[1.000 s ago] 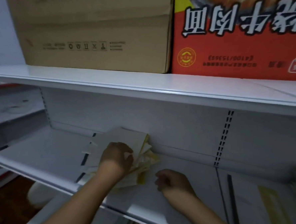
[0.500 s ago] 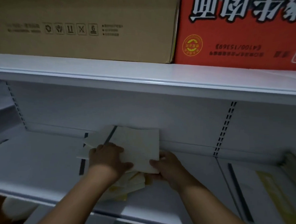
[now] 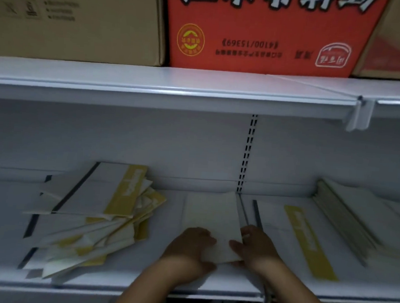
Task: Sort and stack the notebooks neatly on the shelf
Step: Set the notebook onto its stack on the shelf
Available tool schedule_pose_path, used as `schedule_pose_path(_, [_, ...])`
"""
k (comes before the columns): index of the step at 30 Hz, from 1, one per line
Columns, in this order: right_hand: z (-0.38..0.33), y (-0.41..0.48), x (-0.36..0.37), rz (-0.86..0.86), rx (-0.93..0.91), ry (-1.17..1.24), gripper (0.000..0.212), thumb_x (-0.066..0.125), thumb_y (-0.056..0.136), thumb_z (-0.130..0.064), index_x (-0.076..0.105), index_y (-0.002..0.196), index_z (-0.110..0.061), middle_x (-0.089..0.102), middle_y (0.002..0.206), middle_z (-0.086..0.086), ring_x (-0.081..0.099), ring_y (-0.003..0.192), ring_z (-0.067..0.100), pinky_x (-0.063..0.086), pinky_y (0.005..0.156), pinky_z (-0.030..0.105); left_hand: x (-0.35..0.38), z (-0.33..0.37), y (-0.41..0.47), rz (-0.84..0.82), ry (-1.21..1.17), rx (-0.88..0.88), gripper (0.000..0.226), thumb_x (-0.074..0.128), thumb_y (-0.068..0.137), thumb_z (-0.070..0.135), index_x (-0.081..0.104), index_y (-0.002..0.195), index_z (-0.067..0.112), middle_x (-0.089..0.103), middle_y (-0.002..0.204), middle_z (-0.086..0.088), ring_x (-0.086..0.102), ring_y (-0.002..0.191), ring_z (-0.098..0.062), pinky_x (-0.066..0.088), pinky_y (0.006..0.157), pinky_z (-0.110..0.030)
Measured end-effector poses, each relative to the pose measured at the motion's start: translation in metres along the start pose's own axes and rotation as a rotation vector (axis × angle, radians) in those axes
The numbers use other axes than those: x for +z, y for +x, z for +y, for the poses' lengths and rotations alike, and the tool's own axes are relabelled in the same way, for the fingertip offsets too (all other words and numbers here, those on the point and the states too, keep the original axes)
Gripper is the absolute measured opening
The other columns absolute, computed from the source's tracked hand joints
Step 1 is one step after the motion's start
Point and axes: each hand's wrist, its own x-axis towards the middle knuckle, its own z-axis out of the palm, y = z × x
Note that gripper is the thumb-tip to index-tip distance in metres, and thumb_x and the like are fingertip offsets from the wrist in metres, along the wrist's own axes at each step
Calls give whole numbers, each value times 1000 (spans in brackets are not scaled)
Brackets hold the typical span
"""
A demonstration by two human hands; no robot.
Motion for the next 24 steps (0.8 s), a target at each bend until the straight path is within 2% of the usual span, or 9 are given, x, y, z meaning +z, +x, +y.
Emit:
schedule_pose_path(4, [-2,1,-6,-43,6,-278,19,60,84,-43,52,82,-26,54,83,-7,55,86,14,43,66,24,7,-9,3,32,1,2,63,62,82,45,37,139,34,23,152,13,17,141,-6,13,116,-21])
schedule_pose_path(8, [-16,7,-5,72,-1,-345,48,53,87,-49,49,128,-24,51,127,1,53,115,17,45,92,26,-10,-14,-7,204,-37,17,50,61,84,40,48,132,34,44,142,13,37,133,-6,24,111,-17])
schedule_pose_path(13, [-54,9,28,8,-178,-190,29,58,87,-40,60,113,-27,58,92,-7,55,91,11,39,77,20,-77,-56,-43,659,-69,-138,38,58,80,32,63,117,23,59,123,3,53,119,-16,34,93,-13])
schedule_pose_path(15, [-71,8,48,-18,-242,-139,22,61,86,-36,63,106,-28,58,85,-7,56,88,11,41,80,21,-95,-78,-53,592,127,-250,52,58,79,40,56,126,17,52,134,-7,45,129,-25,31,105,-25])
schedule_pose_path(18, [-87,6,71,-92,-295,-47,12,62,85,-33,62,96,-30,56,78,-11,55,79,8,42,75,19,-97,-87,-63,421,333,-366,62,57,83,43,38,139,24,31,152,-1,26,141,-24,21,114,-34])
schedule_pose_path(20, [-95,2,78,-149,-266,114,5,59,88,-27,63,91,-24,62,77,-4,58,65,7,46,64,19,-91,-83,-67,478,333,-266,49,60,73,23,60,122,25,55,134,-7,51,124,-33,43,100,-46])
schedule_pose_path(21, [-100,-1,79,-204,-219,261,9,56,91,-24,63,87,-20,64,75,1,58,55,8,47,54,20,-87,-82,-69,521,273,-197,46,62,58,16,71,103,23,69,112,-9,66,101,-35,54,82,-48])
schedule_pose_path(22, [-104,-4,78,-263,-153,418,16,51,94,-23,62,84,-17,64,72,4,58,48,9,46,47,20,-80,-78,-70,576,229,-117,43,59,48,15,76,88,22,75,93,-5,71,81,-30,59,68,-41])
schedule_pose_path(24, [-109,-9,71,-315,-48,653,21,49,95,-24,64,85,-14,67,73,9,63,53,19,50,50,24,-69,-61,-69,616,177,13,41,50,52,20,77,82,25,76,85,3,71,71,-20,58,63,-27])
